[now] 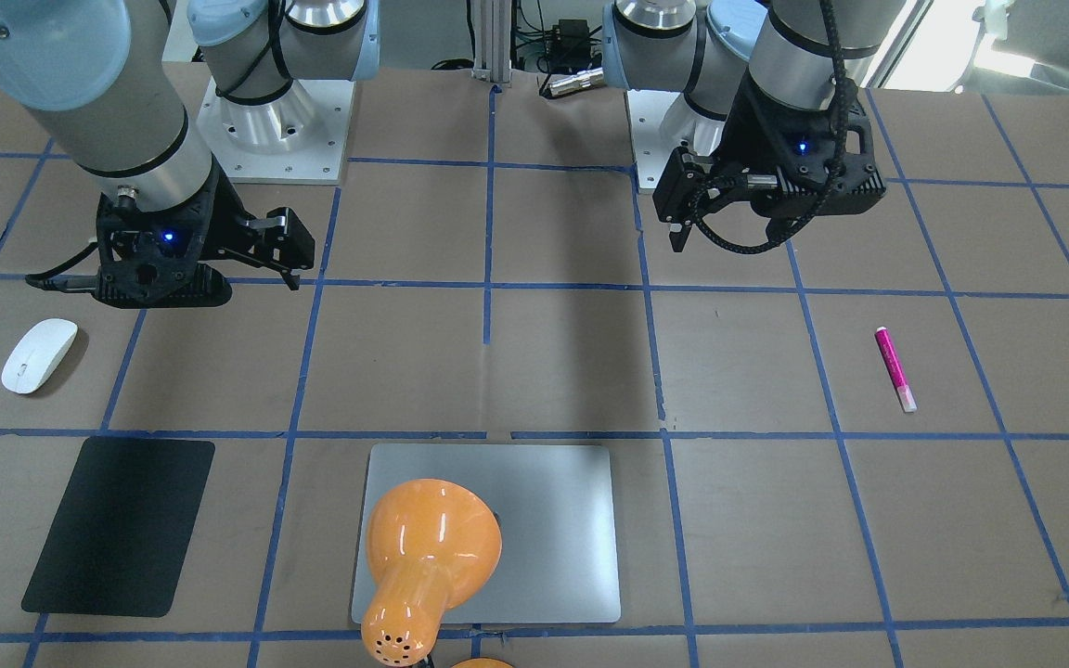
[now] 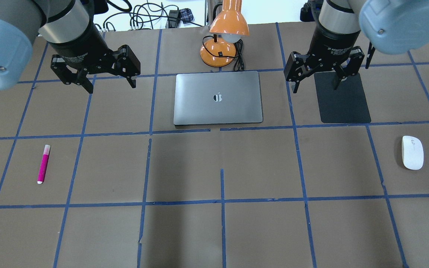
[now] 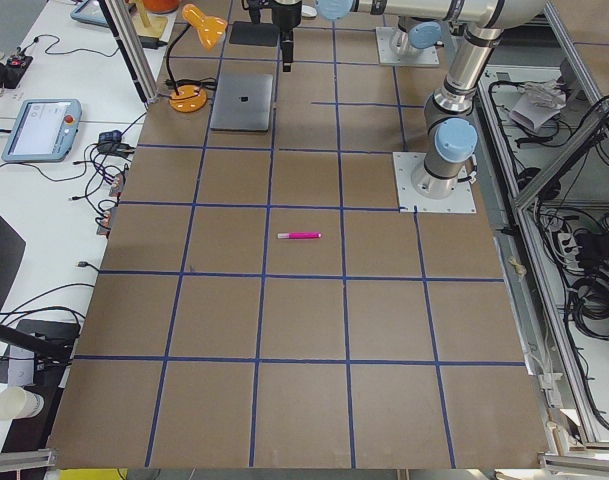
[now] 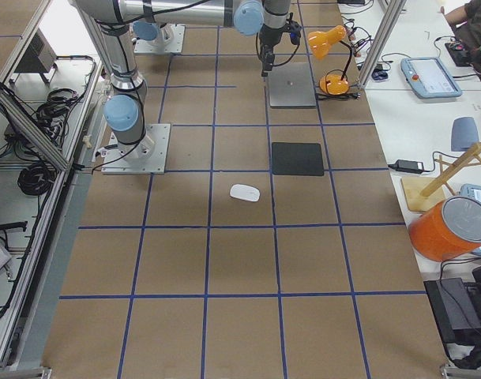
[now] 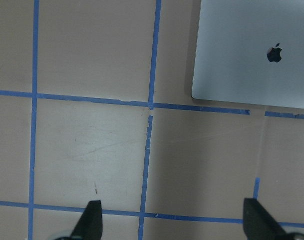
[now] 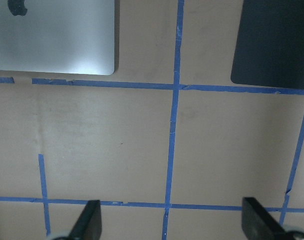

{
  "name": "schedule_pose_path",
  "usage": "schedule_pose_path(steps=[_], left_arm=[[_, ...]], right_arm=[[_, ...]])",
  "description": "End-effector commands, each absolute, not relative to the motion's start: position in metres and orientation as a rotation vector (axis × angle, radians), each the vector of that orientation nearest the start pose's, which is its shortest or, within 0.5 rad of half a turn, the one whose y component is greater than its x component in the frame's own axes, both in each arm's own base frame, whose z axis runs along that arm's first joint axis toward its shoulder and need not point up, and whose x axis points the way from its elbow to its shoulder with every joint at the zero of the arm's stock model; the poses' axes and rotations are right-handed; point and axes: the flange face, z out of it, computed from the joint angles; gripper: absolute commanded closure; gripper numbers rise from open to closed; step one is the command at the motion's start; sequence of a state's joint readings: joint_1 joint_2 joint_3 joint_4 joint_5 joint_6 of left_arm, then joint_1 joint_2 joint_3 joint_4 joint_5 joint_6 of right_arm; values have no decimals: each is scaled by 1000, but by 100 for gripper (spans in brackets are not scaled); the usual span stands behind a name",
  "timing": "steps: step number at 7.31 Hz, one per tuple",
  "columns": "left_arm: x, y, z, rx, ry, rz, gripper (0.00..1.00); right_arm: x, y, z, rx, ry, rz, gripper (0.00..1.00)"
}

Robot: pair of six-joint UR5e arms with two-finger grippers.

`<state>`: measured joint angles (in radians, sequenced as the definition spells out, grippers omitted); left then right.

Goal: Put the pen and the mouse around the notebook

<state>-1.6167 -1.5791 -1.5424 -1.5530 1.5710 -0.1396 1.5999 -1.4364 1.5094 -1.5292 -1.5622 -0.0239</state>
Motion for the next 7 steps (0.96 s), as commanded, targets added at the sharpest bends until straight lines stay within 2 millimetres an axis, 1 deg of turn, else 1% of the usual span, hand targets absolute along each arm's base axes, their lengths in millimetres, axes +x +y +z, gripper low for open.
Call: schedule_pose_path(steps=[1, 3, 7], left_arm=[[-156, -492, 500, -147, 3141, -60, 0], [-156, -492, 502, -147, 3140, -67, 0], [-154, -491, 501, -152, 3139, -48, 0]], right_arm=[[150, -532, 444, -83, 3128, 180, 0], [150, -531, 444, -83, 3128, 185, 0], [150, -532, 443, -86, 3127, 187, 0]])
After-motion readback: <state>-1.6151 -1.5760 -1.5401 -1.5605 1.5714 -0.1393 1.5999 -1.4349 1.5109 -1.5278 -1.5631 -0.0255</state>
